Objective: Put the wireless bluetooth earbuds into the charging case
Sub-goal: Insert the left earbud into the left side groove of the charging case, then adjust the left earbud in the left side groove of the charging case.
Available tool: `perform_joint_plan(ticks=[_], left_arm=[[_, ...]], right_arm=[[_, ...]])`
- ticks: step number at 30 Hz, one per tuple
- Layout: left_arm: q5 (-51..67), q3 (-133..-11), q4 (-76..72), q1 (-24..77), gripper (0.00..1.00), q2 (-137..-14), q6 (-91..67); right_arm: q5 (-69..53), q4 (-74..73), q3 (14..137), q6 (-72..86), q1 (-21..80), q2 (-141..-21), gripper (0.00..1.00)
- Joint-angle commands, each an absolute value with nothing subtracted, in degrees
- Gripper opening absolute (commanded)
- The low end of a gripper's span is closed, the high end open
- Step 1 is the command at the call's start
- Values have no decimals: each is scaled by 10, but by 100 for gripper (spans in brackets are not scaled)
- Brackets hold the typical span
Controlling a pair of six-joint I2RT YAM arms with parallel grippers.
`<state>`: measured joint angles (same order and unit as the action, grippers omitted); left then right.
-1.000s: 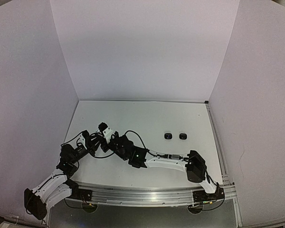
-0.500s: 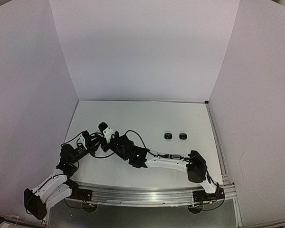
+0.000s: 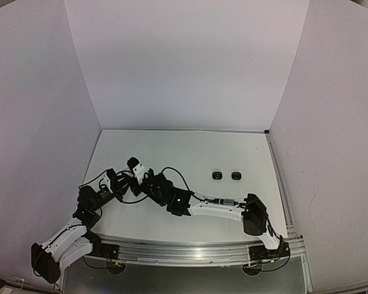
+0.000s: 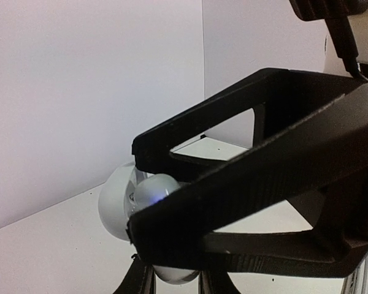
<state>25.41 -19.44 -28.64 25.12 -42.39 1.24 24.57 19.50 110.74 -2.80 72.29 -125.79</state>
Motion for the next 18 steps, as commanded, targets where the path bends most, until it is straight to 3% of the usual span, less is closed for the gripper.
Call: perform_joint_plan(ticks=[1,13,18], left_arm=[[263,-228,-290,253,0,-418,26],[286,-229,-284,253,0,-420,36],[304,-232,-277,253,0,-421,44]], right_arm=[[209,145,1138,7,720,-1203,42],[163,58,1114,59,707,-1151,55],[29,20,1102,127,678,-1126,56]])
